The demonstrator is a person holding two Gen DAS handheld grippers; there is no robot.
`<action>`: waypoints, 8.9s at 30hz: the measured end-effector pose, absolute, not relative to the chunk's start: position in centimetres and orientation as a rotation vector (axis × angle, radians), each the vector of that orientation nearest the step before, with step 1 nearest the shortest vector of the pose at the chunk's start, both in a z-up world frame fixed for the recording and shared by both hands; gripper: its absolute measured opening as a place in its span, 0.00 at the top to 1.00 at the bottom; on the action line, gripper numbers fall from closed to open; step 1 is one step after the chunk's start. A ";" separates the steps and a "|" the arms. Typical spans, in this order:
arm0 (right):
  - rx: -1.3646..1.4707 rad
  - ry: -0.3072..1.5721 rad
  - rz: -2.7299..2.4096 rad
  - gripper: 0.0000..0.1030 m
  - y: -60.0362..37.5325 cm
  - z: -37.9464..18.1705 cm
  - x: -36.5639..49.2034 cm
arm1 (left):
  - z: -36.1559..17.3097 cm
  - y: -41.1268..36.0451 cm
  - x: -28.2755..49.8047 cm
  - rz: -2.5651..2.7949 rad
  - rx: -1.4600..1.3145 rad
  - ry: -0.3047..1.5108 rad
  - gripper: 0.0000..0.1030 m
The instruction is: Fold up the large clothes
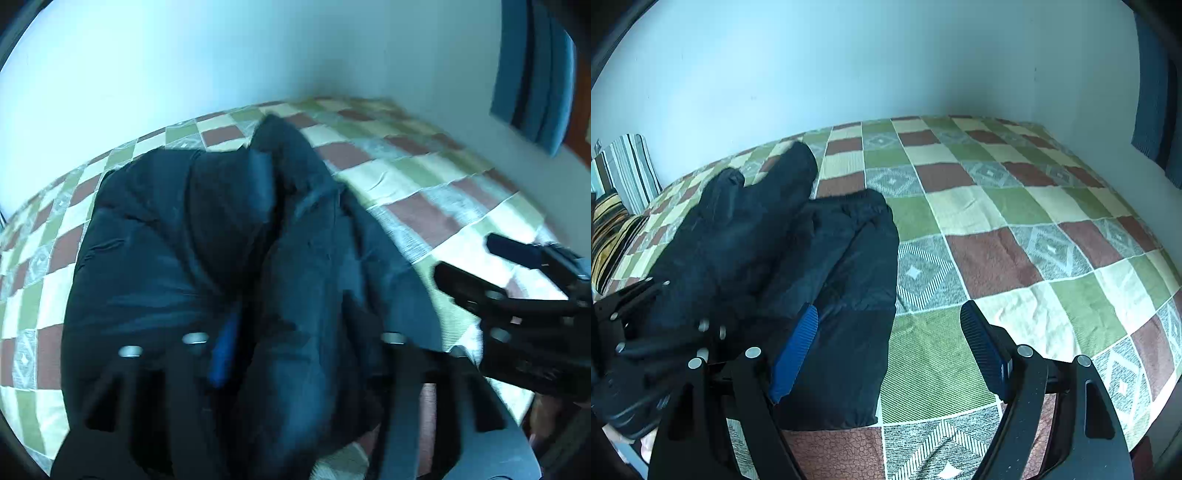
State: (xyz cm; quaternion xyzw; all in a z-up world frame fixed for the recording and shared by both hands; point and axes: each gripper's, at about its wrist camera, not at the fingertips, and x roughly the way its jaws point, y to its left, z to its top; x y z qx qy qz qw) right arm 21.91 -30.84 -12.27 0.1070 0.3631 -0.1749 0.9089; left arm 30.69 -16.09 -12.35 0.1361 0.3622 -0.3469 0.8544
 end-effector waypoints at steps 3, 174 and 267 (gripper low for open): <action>0.215 0.732 -0.366 0.24 -30.8 -11.3 21.8 | -10.6 -15.0 29.7 -0.725 0.262 0.736 0.38; 0.295 0.842 -0.286 0.46 -33.2 -14.8 33.5 | -14.7 -11.2 44.8 -0.443 0.144 0.881 0.15; 0.175 0.616 -0.309 0.24 -24.9 -5.3 18.6 | -3.8 -4.2 26.4 -0.329 0.115 0.547 0.02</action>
